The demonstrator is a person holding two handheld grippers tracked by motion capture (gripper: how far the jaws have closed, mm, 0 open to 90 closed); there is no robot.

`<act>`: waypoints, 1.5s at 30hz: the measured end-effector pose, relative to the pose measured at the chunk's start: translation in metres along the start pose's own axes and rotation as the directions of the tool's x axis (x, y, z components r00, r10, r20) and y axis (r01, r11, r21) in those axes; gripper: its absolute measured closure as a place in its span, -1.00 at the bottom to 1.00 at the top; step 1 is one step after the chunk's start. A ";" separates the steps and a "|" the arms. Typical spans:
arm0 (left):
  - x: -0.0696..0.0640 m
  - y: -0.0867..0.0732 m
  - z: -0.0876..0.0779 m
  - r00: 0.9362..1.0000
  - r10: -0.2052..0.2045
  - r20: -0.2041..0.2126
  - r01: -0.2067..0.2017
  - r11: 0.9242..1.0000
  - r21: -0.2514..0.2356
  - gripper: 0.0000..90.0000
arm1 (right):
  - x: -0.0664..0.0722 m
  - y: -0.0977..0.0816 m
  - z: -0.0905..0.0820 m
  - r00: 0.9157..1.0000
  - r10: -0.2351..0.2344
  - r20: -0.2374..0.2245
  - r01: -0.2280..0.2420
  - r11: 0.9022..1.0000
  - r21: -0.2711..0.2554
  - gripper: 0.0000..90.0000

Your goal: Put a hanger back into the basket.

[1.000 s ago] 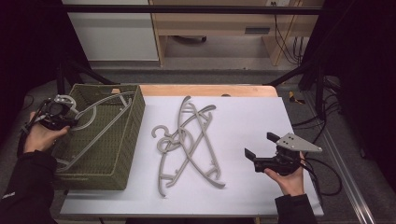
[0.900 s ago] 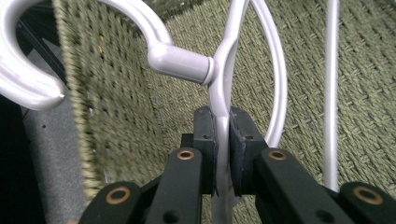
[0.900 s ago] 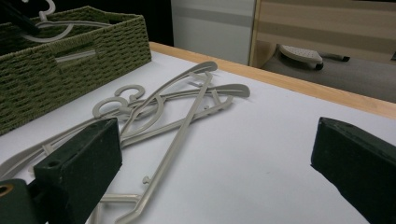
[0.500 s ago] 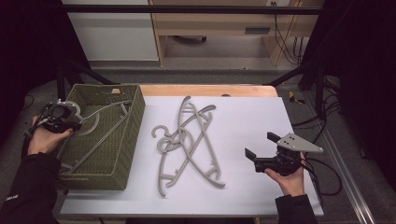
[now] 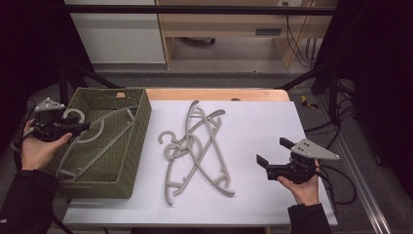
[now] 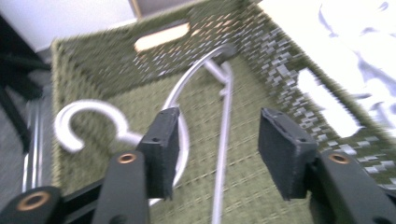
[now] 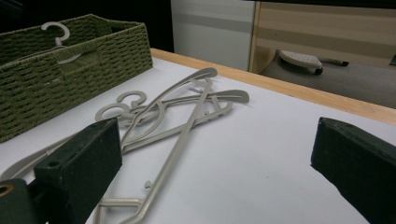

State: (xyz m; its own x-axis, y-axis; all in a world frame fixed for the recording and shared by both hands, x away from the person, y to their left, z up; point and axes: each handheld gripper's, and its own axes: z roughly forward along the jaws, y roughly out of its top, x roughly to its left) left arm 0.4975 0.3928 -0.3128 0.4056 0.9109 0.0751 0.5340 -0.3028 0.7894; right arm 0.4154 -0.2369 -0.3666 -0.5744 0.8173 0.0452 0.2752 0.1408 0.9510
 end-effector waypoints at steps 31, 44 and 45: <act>-0.137 -0.021 0.006 0.966 0.052 0.254 0.009 0.972 -0.233 -0.42 | 0.003 0.001 0.002 1.000 -0.005 0.002 0.005 1.000 0.021 -0.95; -0.179 -0.033 0.025 0.950 0.069 0.304 0.002 0.973 -0.229 -0.49 | 0.004 0.000 0.002 1.000 -0.010 0.002 0.010 1.000 0.024 -0.95; -0.182 -0.034 0.027 0.949 0.072 0.306 -0.001 0.974 -0.227 -0.49 | 0.004 0.000 0.003 1.000 -0.010 0.002 0.010 1.000 0.024 -0.95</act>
State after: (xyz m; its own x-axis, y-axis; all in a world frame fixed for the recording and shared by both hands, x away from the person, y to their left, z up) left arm 0.4254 0.2298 -0.3695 0.6509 0.7570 -0.0583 0.3511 -0.2320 0.9072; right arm 0.4150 -0.2321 -0.3671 -0.5756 0.8169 0.0353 0.2883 0.1624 0.9437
